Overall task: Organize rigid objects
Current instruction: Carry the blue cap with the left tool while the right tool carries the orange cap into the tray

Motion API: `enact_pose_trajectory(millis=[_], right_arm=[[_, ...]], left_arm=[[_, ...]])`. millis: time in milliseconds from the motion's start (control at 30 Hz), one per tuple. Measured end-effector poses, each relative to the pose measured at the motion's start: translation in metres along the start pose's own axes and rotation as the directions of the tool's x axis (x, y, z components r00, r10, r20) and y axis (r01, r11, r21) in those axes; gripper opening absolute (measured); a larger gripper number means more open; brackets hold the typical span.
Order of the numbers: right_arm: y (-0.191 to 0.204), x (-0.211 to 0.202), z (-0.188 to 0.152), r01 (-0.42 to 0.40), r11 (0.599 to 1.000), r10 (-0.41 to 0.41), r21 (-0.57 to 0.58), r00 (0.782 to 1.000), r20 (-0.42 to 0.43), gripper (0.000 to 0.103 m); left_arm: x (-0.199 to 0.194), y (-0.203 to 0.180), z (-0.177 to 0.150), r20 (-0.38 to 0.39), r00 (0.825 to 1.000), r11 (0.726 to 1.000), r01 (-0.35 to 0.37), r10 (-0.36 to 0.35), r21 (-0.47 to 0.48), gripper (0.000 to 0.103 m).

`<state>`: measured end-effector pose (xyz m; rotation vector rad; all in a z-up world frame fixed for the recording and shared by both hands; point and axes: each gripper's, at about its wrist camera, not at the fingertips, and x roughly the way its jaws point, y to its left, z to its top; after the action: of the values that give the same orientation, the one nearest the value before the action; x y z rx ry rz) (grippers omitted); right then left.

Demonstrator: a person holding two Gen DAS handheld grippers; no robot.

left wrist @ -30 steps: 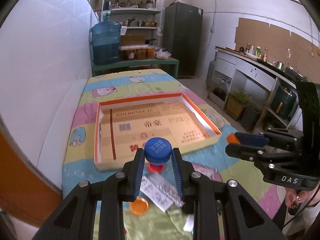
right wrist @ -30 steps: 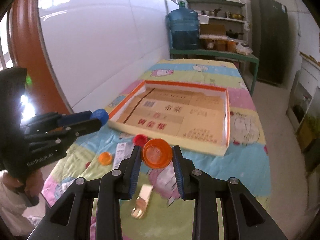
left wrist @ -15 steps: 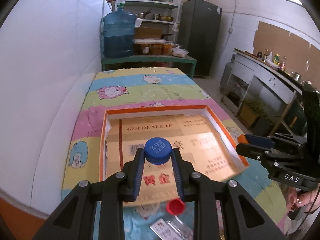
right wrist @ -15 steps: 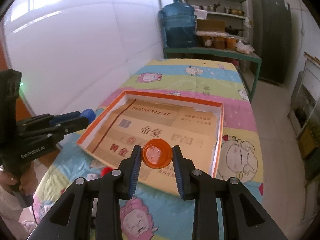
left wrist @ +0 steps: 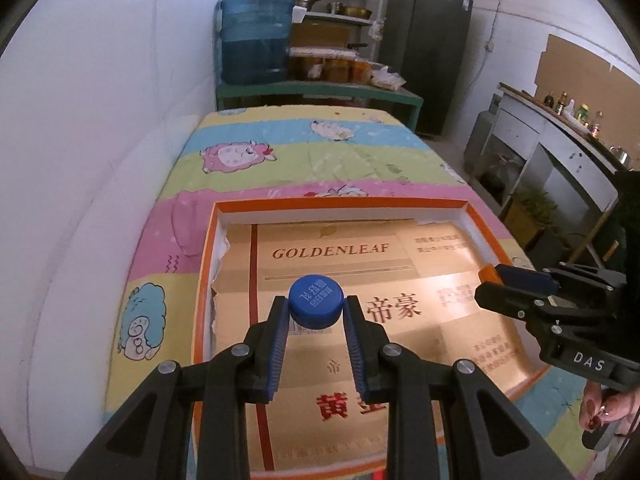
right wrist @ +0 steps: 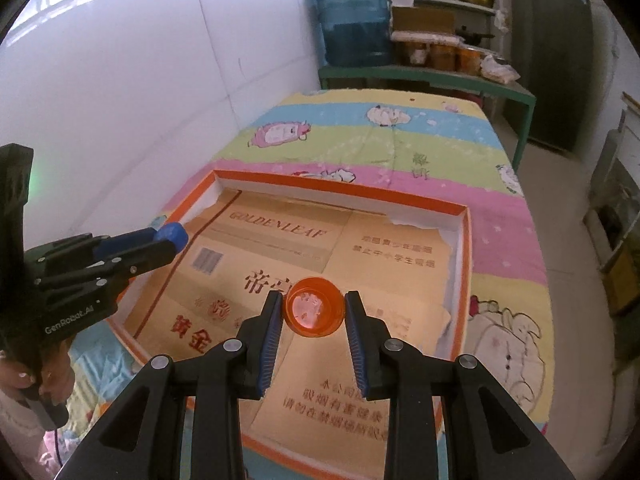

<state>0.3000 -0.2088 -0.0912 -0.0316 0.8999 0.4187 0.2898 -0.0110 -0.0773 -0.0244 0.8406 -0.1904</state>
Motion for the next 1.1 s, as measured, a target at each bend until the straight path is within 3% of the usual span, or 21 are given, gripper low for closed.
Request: enact_pose_trajectory(millis=[633,1100], right_arm=[[-0.003,0.042,0.002,0.004,1.0,-0.005,-0.008,0.998,-0.06,0.032],[-0.002,0.054,-0.003,0.018,1.0,-0.019,-0.01,0.996,-0.09,0.032]], left_arm=[[0.036,0.007,-0.001,-0.046,0.997,0.998,-0.067,0.067,-0.016,0.028],[0.051,0.007,-0.009,-0.079,0.996,0.999,-0.039,0.037,-0.023,0.029]])
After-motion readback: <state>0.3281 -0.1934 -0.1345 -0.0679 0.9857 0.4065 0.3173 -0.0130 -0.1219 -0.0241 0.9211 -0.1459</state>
